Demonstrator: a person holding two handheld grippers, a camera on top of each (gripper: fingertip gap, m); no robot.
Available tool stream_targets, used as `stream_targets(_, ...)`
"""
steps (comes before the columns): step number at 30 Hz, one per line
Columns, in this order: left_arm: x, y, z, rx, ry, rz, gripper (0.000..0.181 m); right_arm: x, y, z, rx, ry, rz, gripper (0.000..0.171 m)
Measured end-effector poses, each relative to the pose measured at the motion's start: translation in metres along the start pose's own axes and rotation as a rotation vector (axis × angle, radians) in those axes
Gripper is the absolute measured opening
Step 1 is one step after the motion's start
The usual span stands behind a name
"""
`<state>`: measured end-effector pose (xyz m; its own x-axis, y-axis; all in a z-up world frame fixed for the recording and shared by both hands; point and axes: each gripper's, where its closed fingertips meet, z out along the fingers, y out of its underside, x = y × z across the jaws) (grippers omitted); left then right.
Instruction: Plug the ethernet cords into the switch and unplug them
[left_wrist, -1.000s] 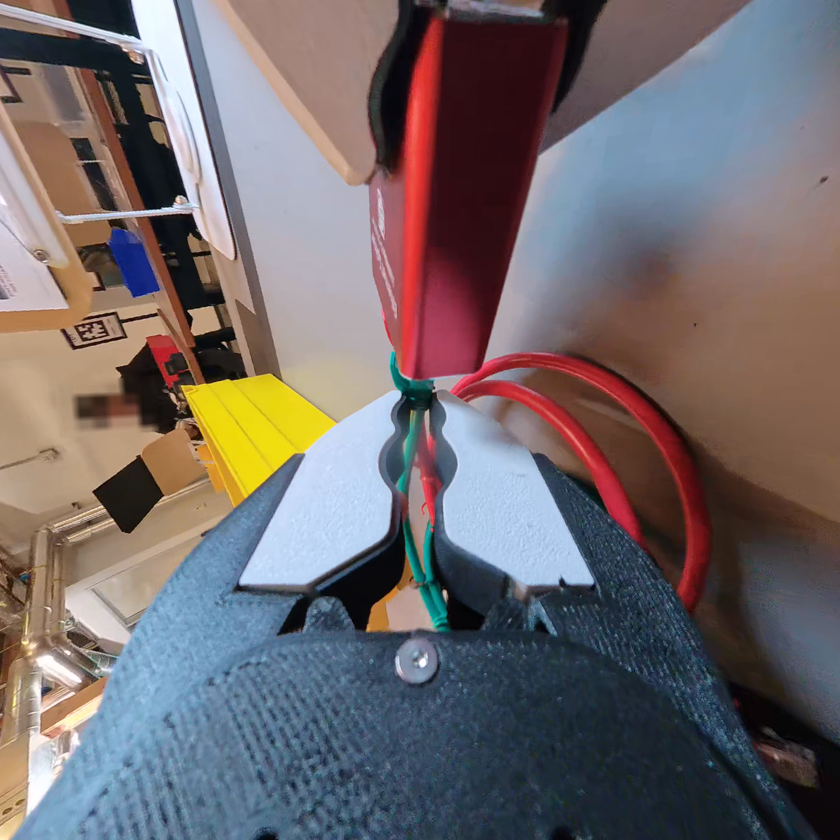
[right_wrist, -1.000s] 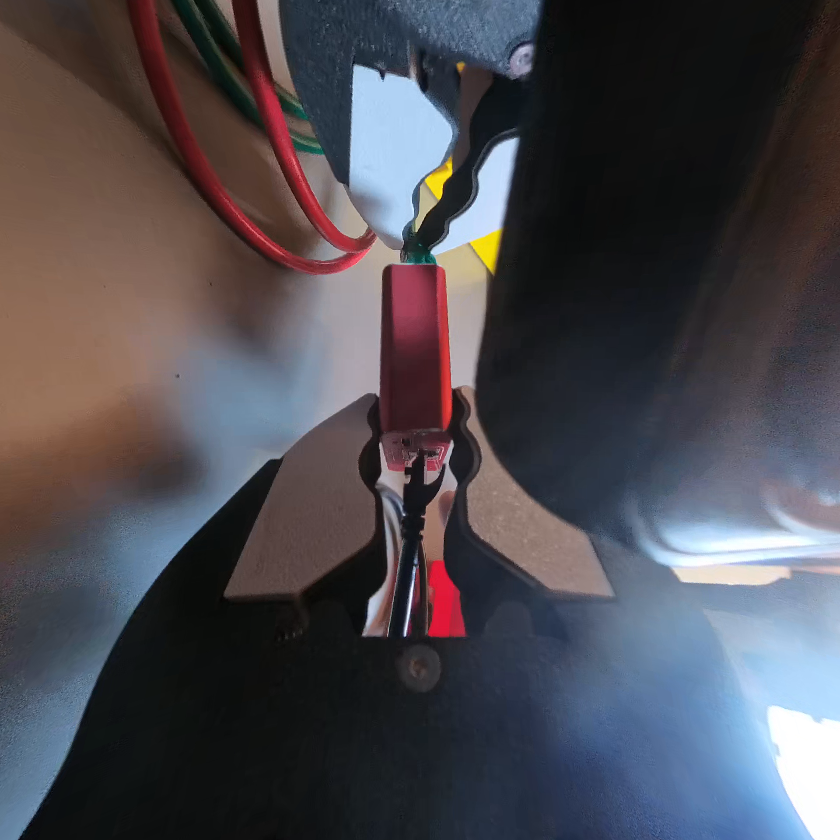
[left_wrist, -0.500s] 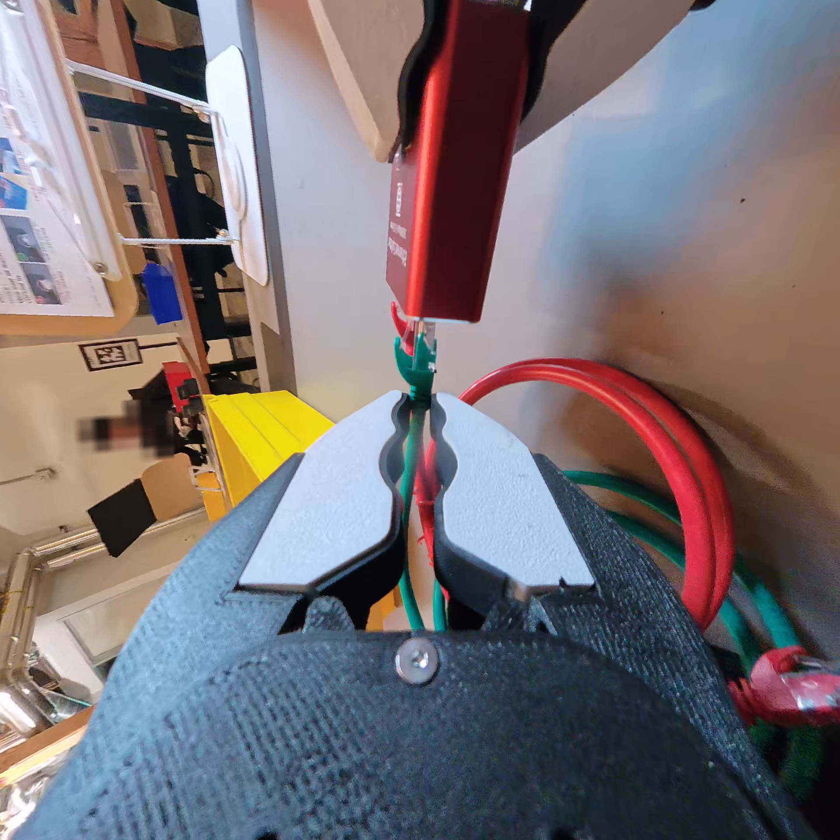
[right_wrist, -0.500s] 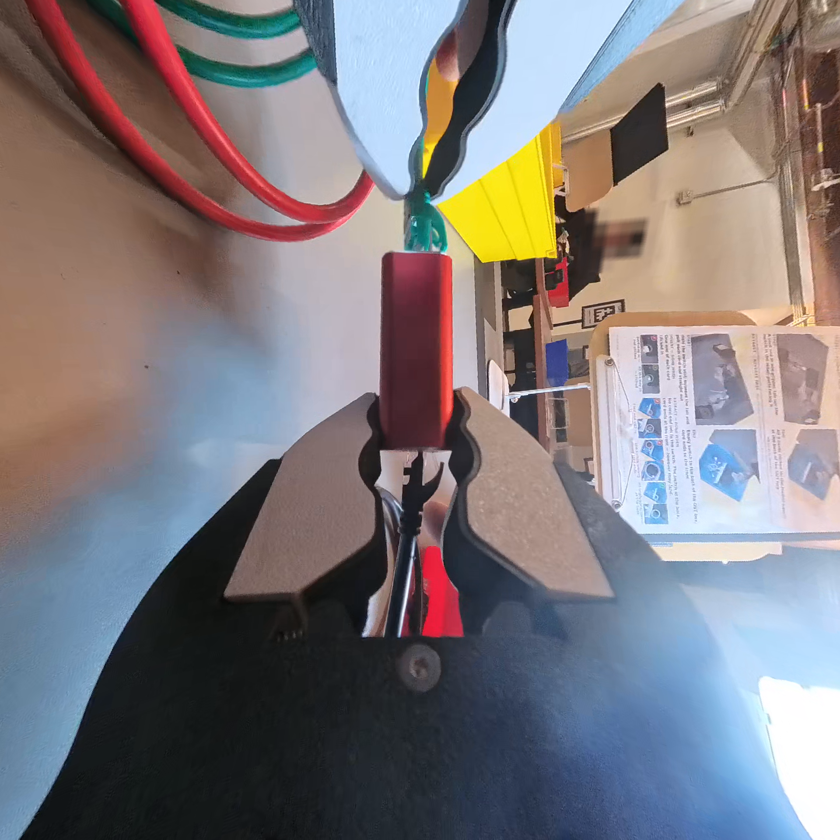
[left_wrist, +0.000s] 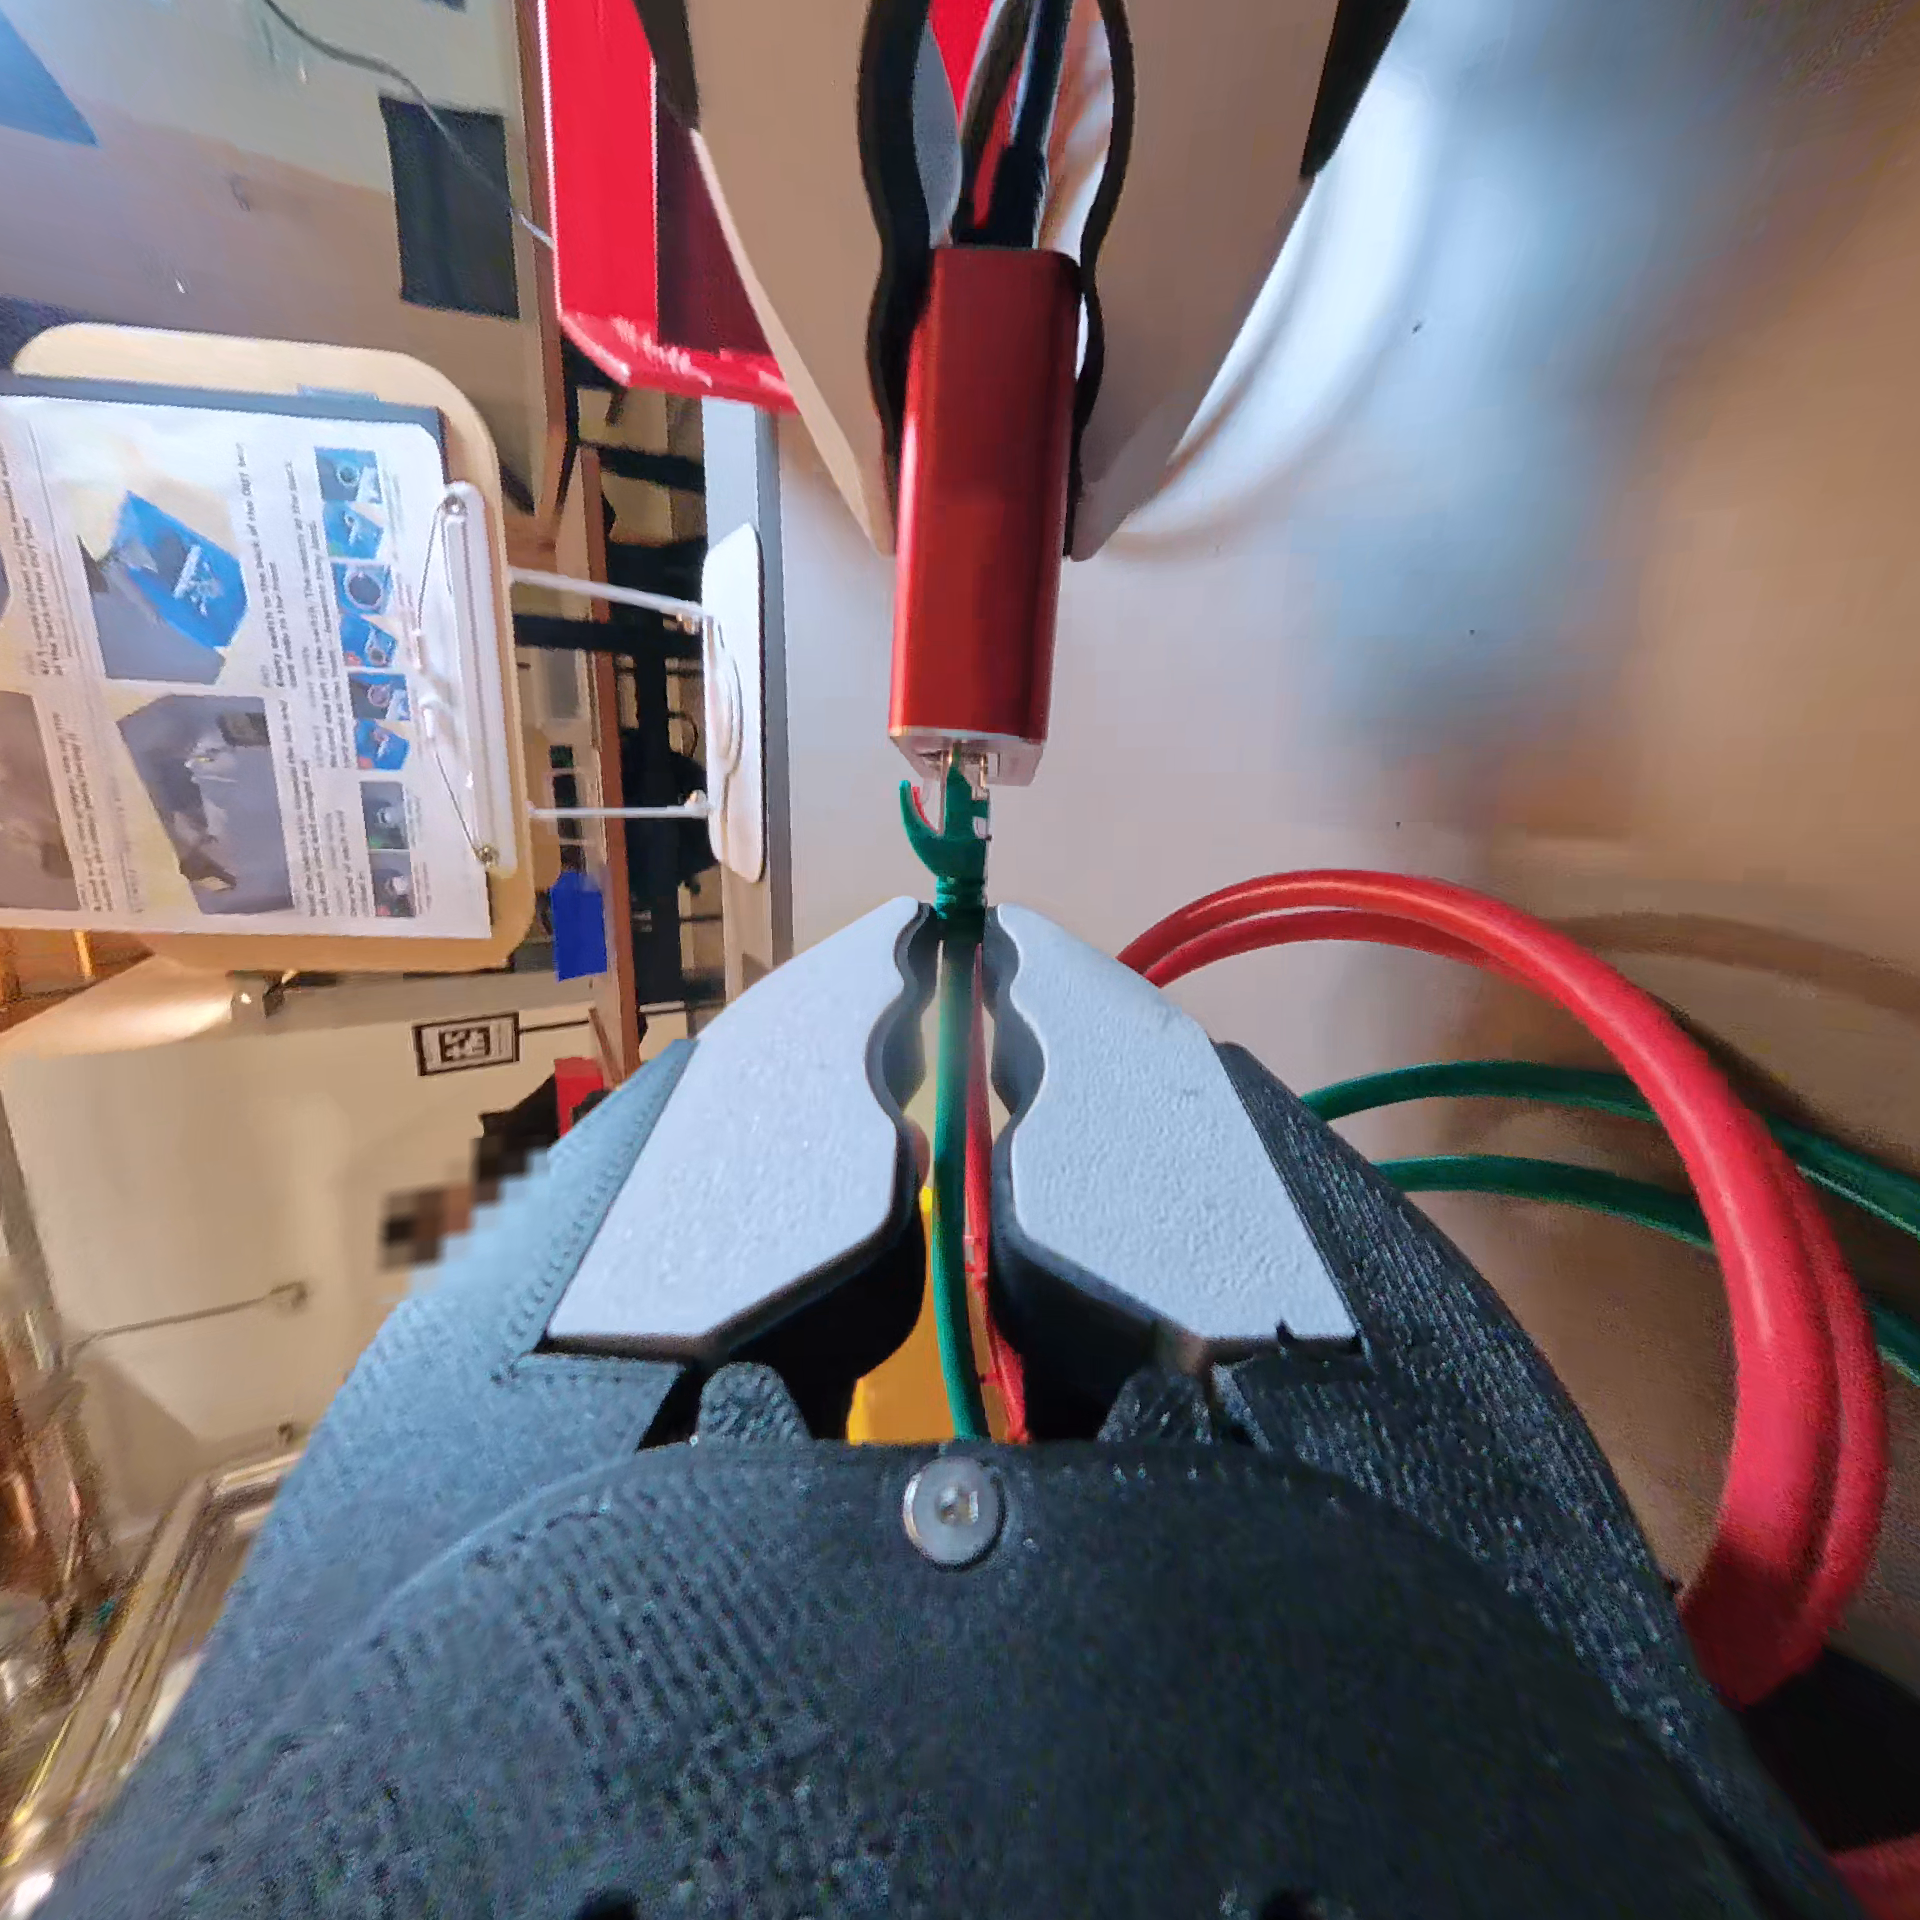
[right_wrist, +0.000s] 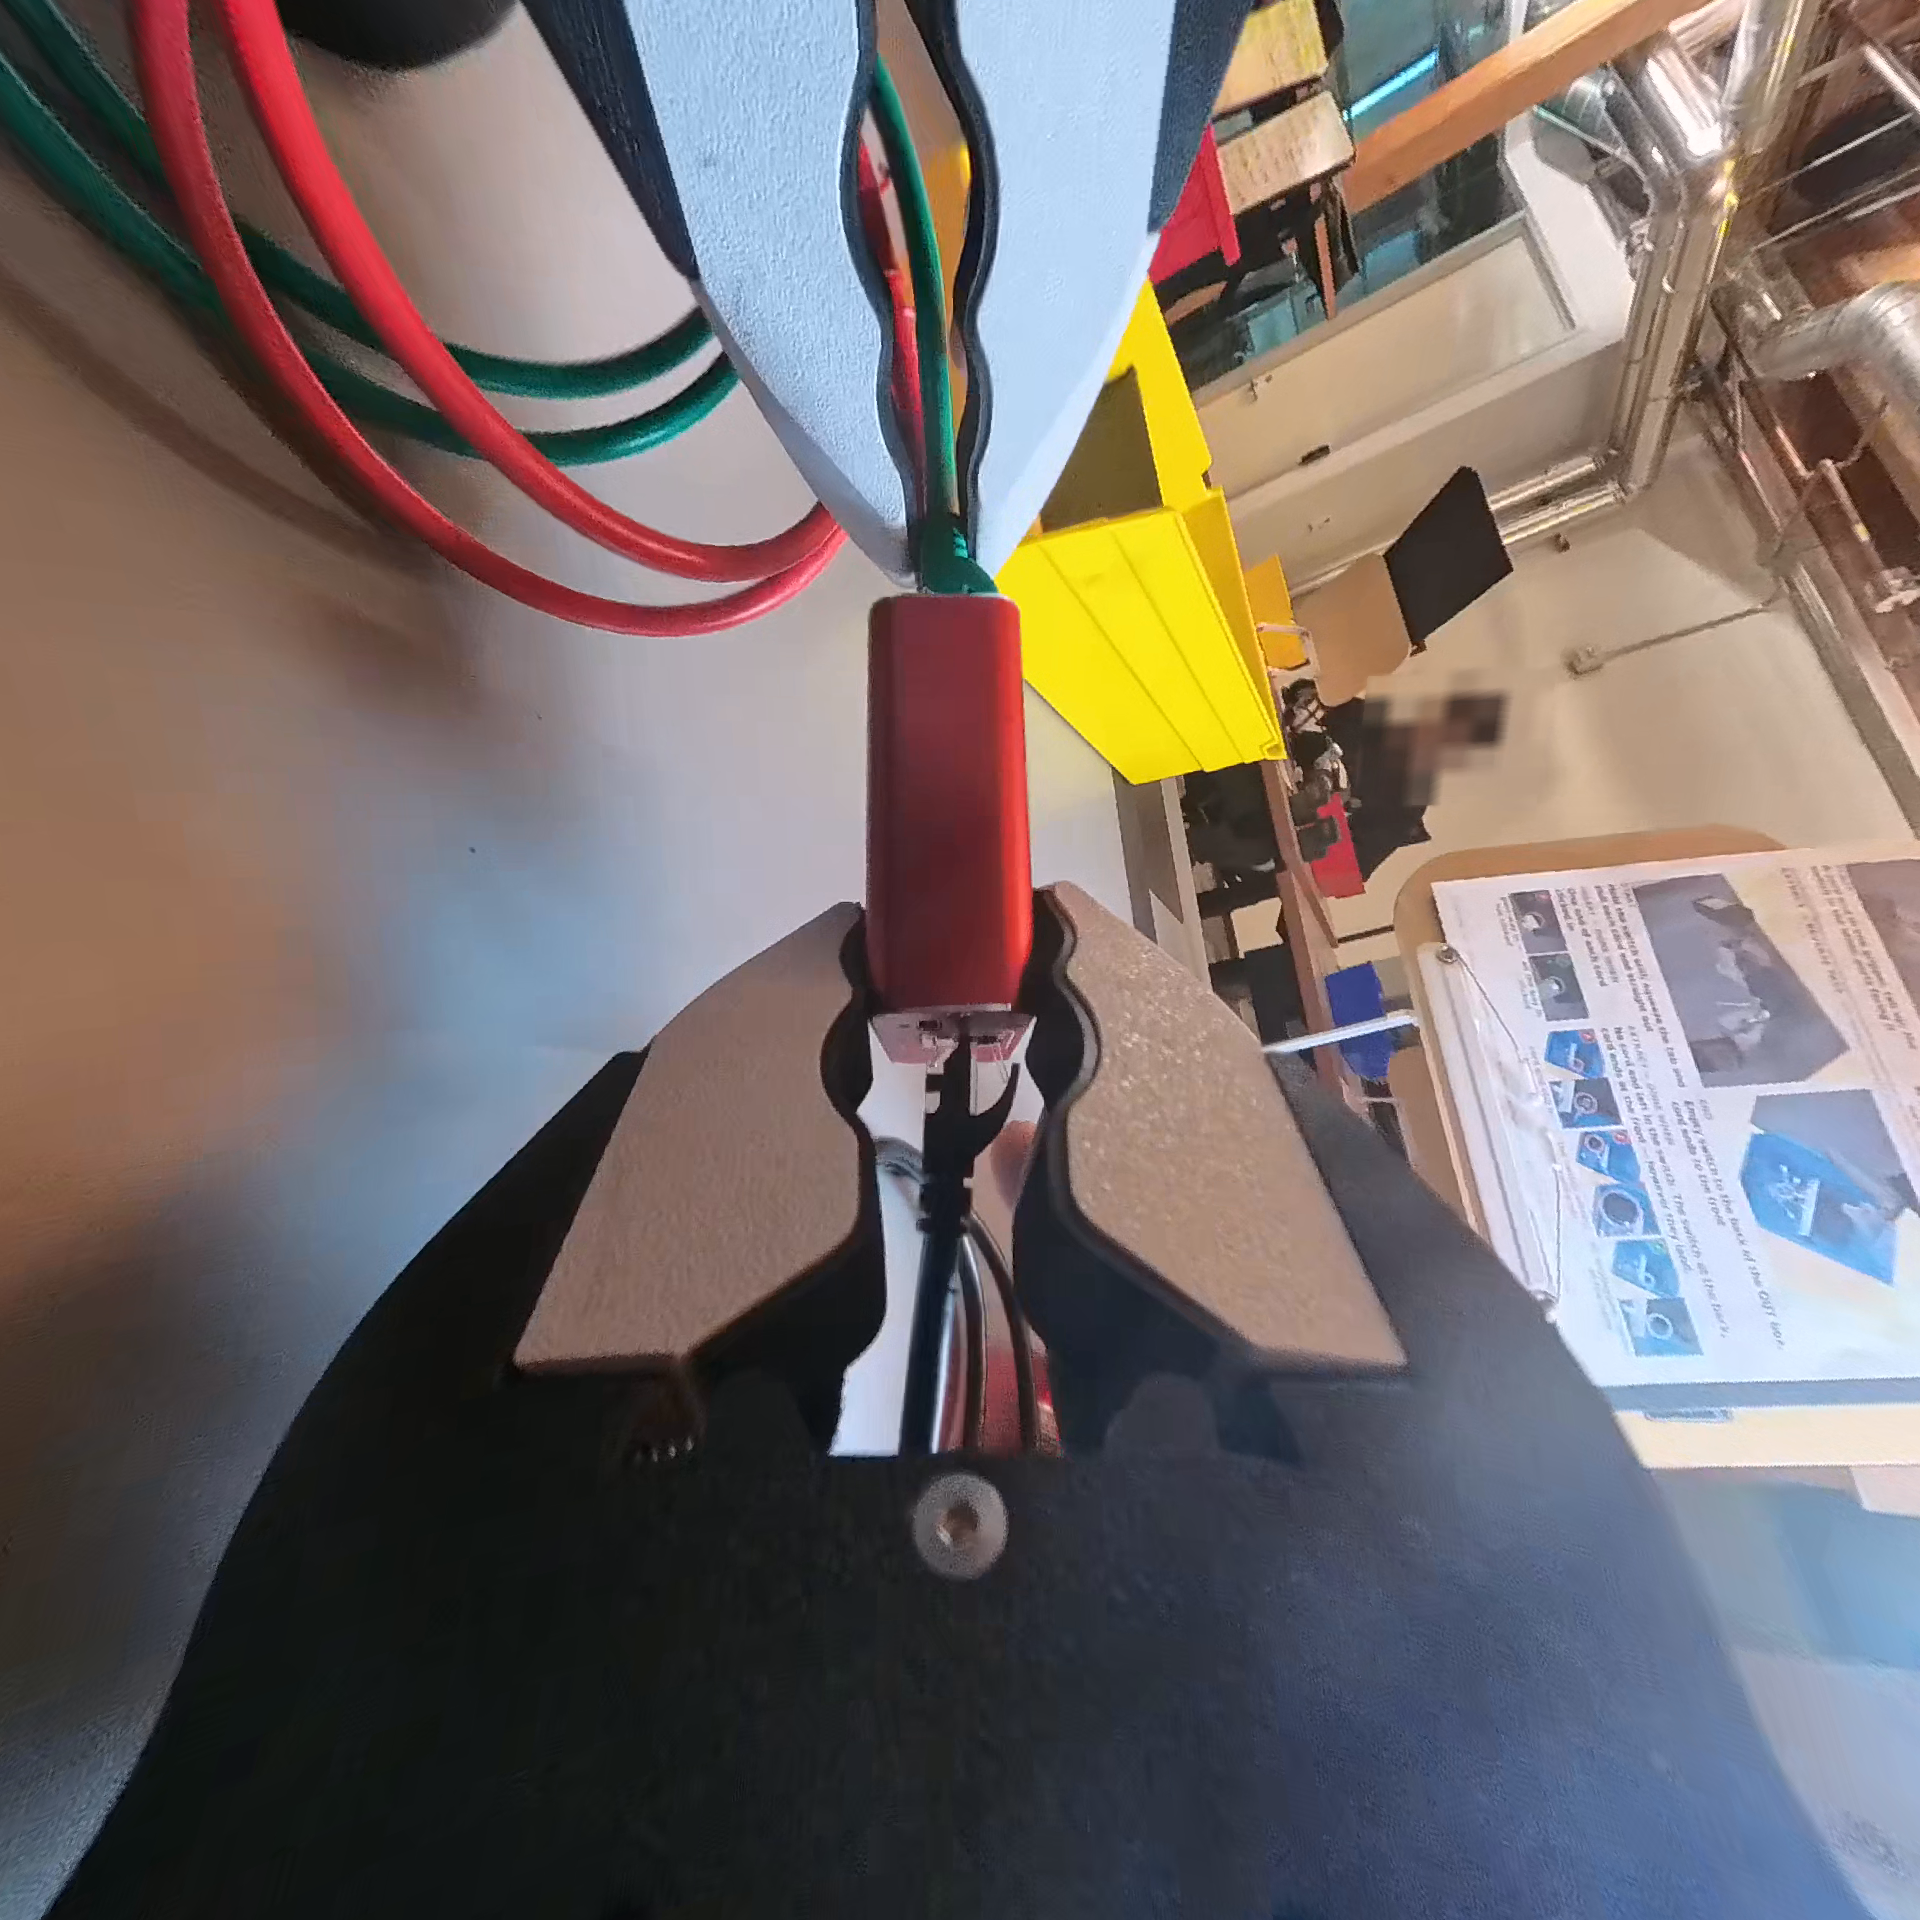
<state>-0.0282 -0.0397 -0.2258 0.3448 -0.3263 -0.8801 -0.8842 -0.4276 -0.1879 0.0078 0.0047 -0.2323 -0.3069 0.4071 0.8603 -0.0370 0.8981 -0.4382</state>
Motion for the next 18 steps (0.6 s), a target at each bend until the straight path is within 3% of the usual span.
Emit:
stream_targets(7, 0.015, -0.004, -0.003, 0.121, 0.064, 0.004, 0.007, -0.009, 0.000, 0.000, -0.019, -0.023, -0.069, 0.026)
stream_targets(13, -0.029, -0.005, -0.025, 0.400, 0.267, -0.536, 0.021, 0.014, -0.001, -0.001, -0.049, 0.110, -0.184, 0.027)
stream_targets(18, -0.017, 0.006, -0.031, 0.478, 0.490, -0.755, 0.025, 0.023, 0.000, -0.009, -0.049, 0.193, -0.238, 0.027)
